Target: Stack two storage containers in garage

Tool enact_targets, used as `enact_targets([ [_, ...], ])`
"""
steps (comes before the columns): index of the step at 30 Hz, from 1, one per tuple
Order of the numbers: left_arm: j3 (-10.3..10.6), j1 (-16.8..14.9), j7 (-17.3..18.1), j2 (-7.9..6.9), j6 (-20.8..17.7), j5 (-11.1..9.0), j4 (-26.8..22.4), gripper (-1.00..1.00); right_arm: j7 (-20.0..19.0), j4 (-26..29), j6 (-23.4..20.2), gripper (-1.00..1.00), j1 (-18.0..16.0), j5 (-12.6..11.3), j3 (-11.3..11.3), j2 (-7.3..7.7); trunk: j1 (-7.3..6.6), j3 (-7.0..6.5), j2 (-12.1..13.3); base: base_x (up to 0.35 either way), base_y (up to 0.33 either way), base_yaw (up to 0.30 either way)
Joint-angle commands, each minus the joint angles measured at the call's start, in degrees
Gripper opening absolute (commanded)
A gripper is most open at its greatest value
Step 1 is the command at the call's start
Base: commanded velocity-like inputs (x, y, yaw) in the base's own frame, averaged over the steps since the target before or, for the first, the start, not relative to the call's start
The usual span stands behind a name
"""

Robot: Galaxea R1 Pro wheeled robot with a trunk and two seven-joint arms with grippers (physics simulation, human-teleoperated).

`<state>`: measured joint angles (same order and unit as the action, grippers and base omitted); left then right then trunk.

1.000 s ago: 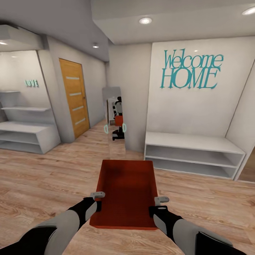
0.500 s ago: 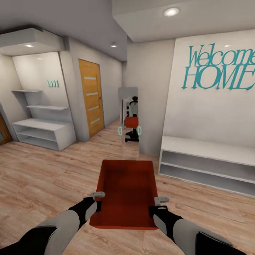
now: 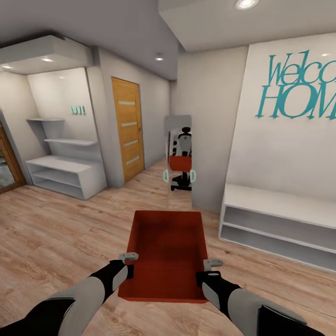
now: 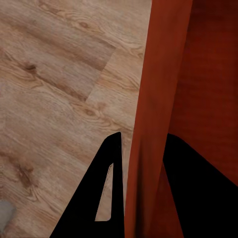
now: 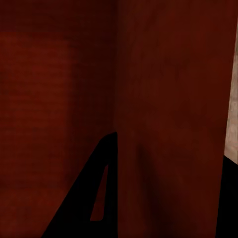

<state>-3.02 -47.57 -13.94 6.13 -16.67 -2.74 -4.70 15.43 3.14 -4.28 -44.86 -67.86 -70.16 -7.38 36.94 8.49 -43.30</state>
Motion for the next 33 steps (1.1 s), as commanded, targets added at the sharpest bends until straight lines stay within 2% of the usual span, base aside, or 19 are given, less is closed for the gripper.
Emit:
enact_targets([
  [1, 2.23, 0.02, -0.39, 0.02, -0.29, -0.86, 0.13, -1.0, 0.55, 0.11, -0.3, -1.0, -0.08, 1.15, 0.81, 0.88, 0.05, 0.09, -0.07, 0.321, 0.0, 0.26],
  [33, 2.23, 0.02, -0.39, 0.02, -0.29, -0.88, 0.13, -1.0, 0.51, 0.11, -0.3, -1.0, -0.1, 1.15, 0.81, 0.88, 0.05, 0.09, -0.07, 0.321, 0.0, 0.261],
])
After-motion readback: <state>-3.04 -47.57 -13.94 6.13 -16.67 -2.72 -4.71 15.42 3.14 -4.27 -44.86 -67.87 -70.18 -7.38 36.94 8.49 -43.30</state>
